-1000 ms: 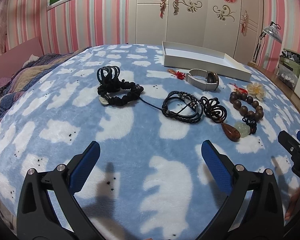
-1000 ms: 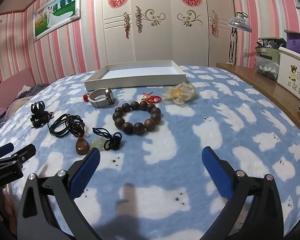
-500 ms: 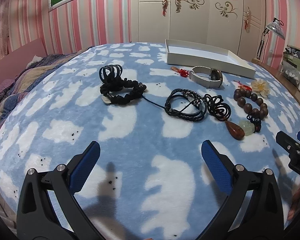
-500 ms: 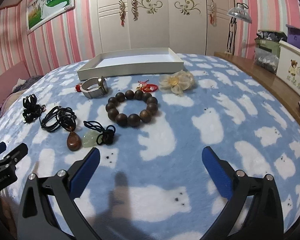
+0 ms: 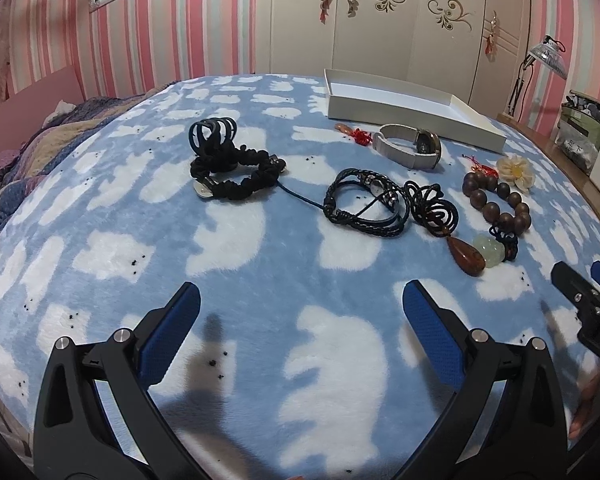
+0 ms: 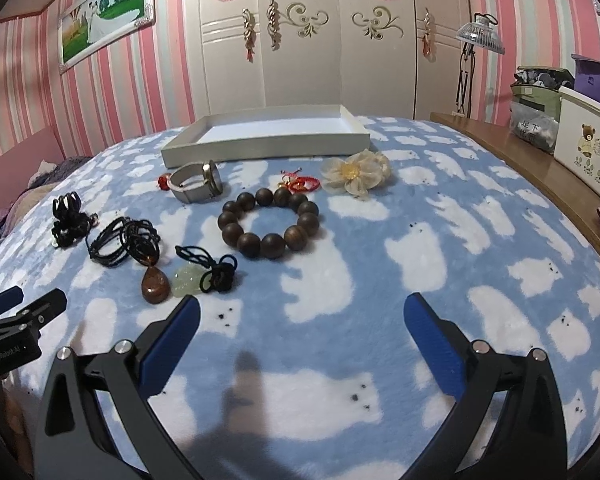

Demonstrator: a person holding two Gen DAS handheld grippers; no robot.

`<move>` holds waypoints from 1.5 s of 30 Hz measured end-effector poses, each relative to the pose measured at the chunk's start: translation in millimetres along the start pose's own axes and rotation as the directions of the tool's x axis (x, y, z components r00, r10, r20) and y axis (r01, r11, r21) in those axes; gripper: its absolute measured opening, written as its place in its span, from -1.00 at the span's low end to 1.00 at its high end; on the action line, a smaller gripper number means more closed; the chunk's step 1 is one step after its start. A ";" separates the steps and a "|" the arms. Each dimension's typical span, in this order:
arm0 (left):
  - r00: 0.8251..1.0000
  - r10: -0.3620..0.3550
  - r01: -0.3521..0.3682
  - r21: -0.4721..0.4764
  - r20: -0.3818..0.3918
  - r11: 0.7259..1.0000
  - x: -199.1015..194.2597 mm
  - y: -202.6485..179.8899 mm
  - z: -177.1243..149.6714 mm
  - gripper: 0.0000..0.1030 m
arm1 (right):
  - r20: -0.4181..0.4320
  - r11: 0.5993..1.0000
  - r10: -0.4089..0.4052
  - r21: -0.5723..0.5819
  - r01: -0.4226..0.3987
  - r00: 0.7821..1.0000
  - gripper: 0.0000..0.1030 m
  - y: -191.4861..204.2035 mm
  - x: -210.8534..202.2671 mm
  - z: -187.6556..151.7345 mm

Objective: Organize jewelry
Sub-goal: 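Move both tools toward the red-string charms near the white tray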

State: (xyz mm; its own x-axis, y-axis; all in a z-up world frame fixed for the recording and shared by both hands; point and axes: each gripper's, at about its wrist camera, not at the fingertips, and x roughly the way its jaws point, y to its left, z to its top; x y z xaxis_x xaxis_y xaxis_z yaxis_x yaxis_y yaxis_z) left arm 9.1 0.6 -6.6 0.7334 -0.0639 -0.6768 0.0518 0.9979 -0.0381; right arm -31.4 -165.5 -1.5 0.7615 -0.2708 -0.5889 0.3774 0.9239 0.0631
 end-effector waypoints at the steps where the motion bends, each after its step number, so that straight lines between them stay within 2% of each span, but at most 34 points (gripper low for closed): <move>1: 1.000 -0.003 0.003 -0.001 -0.009 1.000 1.2 0.3 0.2 0.94 | -0.011 1.000 -0.001 -0.002 0.001 1.000 0.97 0.4 1.4 0.1; 5: 0.999 -0.001 -0.001 -0.038 -0.048 0.999 6.3 7.1 2.2 0.94 | -0.011 1.000 -0.003 0.002 0.003 1.000 0.97 -0.6 0.4 -0.7; 9: 0.998 -0.006 0.001 -0.086 -0.065 0.996 6.6 16.5 7.5 0.94 | -0.061 0.998 0.042 -0.033 -0.044 0.997 0.97 1.8 4.0 3.4; 13: 1.000 -0.019 0.018 -0.101 -0.017 0.995 -6.3 21.1 29.6 0.94 | -0.035 0.996 0.077 -0.048 -0.078 0.996 0.97 0.8 -4.5 19.7; 17: 0.999 0.038 -0.036 -0.048 0.023 0.998 -13.1 15.0 60.0 0.94 | -0.002 0.993 0.073 -0.088 -0.072 0.997 0.97 1.3 -10.4 42.5; 20: 1.000 0.016 -0.016 -0.010 -0.004 1.000 -5.1 13.1 82.1 0.94 | 0.004 0.986 0.082 -0.146 -0.081 0.997 0.97 3.5 -8.6 58.8; 23: 0.999 -0.020 0.021 0.040 -0.042 0.999 6.9 7.4 103.4 0.94 | 0.010 0.976 0.057 -0.212 -0.054 0.998 0.97 8.8 -4.3 74.0; 26: 1.000 0.014 -0.014 0.077 -0.004 0.997 7.9 0.4 124.0 0.94 | 0.042 0.972 0.019 -0.235 -0.009 0.999 0.97 9.1 -2.4 92.3; 29: 1.000 0.006 -0.008 0.094 0.021 0.996 8.6 -6.3 144.5 0.94 | 0.055 0.974 -0.004 -0.226 0.016 0.998 0.97 5.4 1.2 112.2; 33: 0.999 0.001 -0.006 0.109 0.044 0.994 12.5 -12.6 166.2 0.94 | 0.001 0.983 0.014 -0.182 -0.013 1.000 0.97 -1.9 18.1 135.0; 36: 1.000 -0.013 0.011 0.114 0.010 0.993 23.3 -14.1 187.1 0.94 | -0.021 0.990 0.025 -0.139 -0.028 0.999 0.97 -7.3 26.9 151.4; 40: 0.999 0.035 -0.035 0.120 0.000 0.992 32.4 -11.4 211.9 0.94 | -0.040 0.994 0.087 -0.069 -0.090 0.995 0.97 -11.6 37.4 178.7; 45: 1.000 0.008 -0.005 0.094 -0.025 0.996 42.1 -5.8 231.3 0.94 | -0.053 0.995 0.070 -0.071 -0.073 0.996 0.97 -2.0 56.0 200.8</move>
State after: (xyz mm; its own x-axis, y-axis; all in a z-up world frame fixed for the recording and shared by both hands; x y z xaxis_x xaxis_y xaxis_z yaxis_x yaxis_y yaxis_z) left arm 196.5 -9.6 135.2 0.7165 -0.0562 -0.6954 0.1118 0.9931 0.0349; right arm 116.3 -236.9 127.2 0.7572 -0.1911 -0.6246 0.2820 0.9582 0.0487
